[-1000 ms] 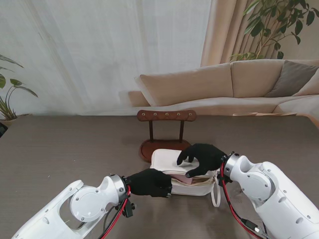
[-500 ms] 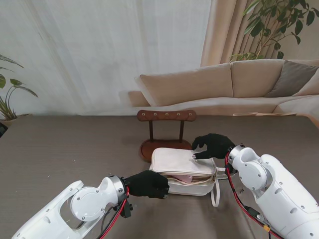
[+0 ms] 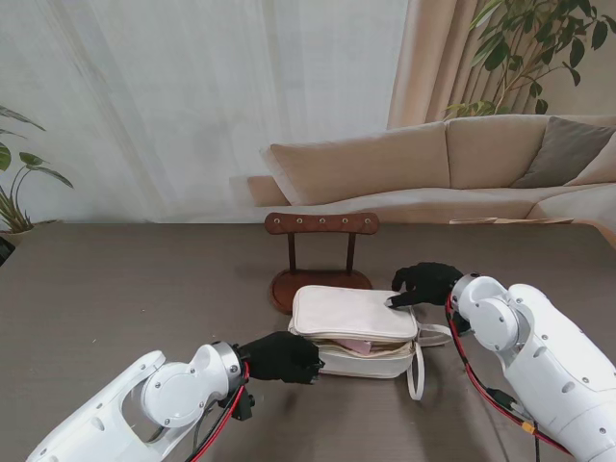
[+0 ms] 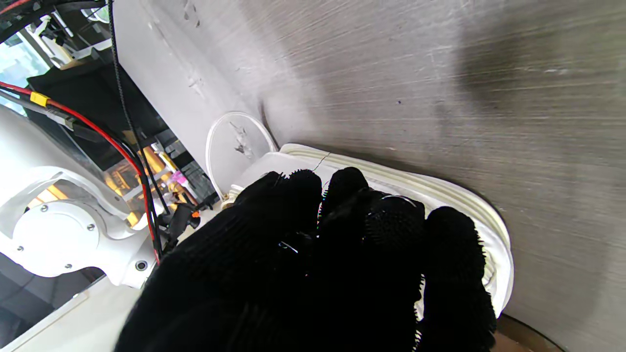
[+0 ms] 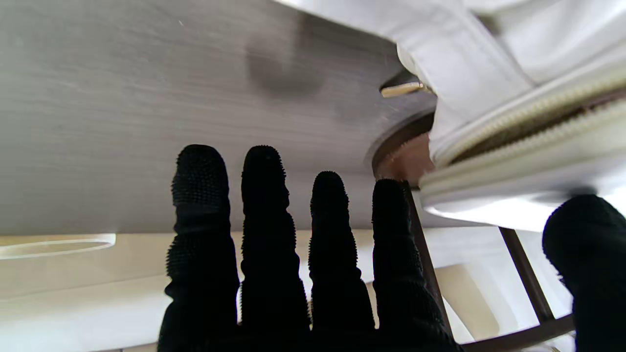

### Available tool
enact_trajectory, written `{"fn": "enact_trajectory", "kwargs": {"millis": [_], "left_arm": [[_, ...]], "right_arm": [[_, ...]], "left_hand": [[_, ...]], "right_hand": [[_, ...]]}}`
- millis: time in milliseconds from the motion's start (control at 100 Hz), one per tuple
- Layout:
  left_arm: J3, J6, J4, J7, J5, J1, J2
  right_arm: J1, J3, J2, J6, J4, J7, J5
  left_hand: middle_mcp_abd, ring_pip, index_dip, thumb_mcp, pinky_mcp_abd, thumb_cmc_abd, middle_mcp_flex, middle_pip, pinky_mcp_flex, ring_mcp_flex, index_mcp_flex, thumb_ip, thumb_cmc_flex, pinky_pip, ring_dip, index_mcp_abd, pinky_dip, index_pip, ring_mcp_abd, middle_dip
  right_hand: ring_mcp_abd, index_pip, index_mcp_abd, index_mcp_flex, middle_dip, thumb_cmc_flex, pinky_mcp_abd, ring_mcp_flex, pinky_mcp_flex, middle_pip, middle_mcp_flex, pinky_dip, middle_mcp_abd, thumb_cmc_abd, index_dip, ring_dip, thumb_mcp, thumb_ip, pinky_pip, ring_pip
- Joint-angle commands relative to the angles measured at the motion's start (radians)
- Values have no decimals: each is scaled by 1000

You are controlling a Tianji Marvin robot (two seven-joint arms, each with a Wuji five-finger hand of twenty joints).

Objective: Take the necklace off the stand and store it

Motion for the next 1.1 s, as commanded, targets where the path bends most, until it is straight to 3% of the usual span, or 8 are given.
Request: {"fn": "enact_trajectory", "kwargs": {"millis": [0, 270, 330, 360, 570, 700, 760, 1090], "left_arm": [[2, 7, 9, -20, 3, 0, -5], [3, 13, 16, -1, 14, 7, -9], [4, 10, 16, 4, 15, 9, -9], [4, 8, 15, 6, 16, 11, -10], [-16, -6, -2, 44, 45, 42, -15], [-41, -8, -24, 64, 63, 75, -16], [-54, -7, -40, 63, 73, 93, -15], [-190, 34, -157, 12, 184, 228, 4]], "right_arm": [[-8, -1, 5, 8, 4, 32, 11], [-71, 32, 12, -38, -30, 95, 114], [-85, 33, 12, -51, -39, 104, 140], [-90, 31, 12, -56, -43, 108, 152], [-112, 3, 12, -72, -68, 129, 232], [-122, -16, 10, -80, -83, 127, 269], [-130, -24, 8, -83, -92, 127, 288], [-172, -83, -2, -100, -155, 87, 348]], "left_hand": [[-3, 30, 4, 29, 4, -4, 37, 20, 3, 30, 21, -10, 22, 55, 22, -41, -10, 39, -11, 14], [-4, 27, 2, 32, 3, -5, 37, 20, 1, 29, 22, -11, 22, 55, 20, -40, -11, 39, -9, 14], [12, 27, 3, 33, 4, -6, 33, 17, 1, 29, 21, -11, 21, 55, 20, -39, -11, 39, -10, 12], [-1, 28, 3, 34, 4, -5, 35, 20, 1, 31, 21, -11, 21, 55, 20, -40, -12, 39, -8, 13], [-6, 22, 2, 39, 4, -9, 36, 19, 1, 30, 21, -12, 20, 55, 17, -41, -12, 40, -13, 16], [18, 16, 1, 46, 4, -13, 35, 15, 1, 33, 21, -13, 20, 55, 13, -38, -13, 41, -9, 12], [-5, 16, 2, 47, 4, -13, 39, 19, 0, 35, 23, -14, 18, 55, 13, -41, -13, 43, -9, 14], [-8, 15, 2, 50, 2, -12, 39, 17, 3, 35, 22, -16, 14, 53, 11, -45, -15, 44, -13, 13]], "right_hand": [[10, 18, 15, -5, 0, -47, 9, 3, -332, 29, -27, 48, 29, 35, 13, 8, -30, 23, 13, 29], [-1, 93, -17, 161, 25, -28, 5, 82, -299, 68, 63, 59, 28, 39, 61, 40, 4, 23, 48, 110], [-4, 93, -21, 174, 27, -21, 5, 88, -299, 67, 72, 58, 27, 32, 67, 42, 16, 22, 51, 115], [-2, 95, -26, 183, 28, -18, 4, 91, -298, 67, 78, 58, 27, 31, 71, 43, 23, 21, 52, 117], [-5, 97, -22, 198, 36, -8, -2, 101, -296, 66, 88, 54, 27, 22, 91, 46, 64, 12, 60, 127], [-5, 96, -21, 199, 39, -4, -3, 103, -297, 67, 90, 52, 28, 17, 99, 49, 86, 8, 63, 133], [-5, 96, -20, 200, 40, -3, -3, 102, -298, 68, 91, 51, 29, 14, 102, 49, 93, 7, 65, 135], [-6, 93, -23, 205, 41, -2, -5, 103, -298, 68, 93, 48, 29, 1, 111, 51, 114, 1, 72, 142]]}}
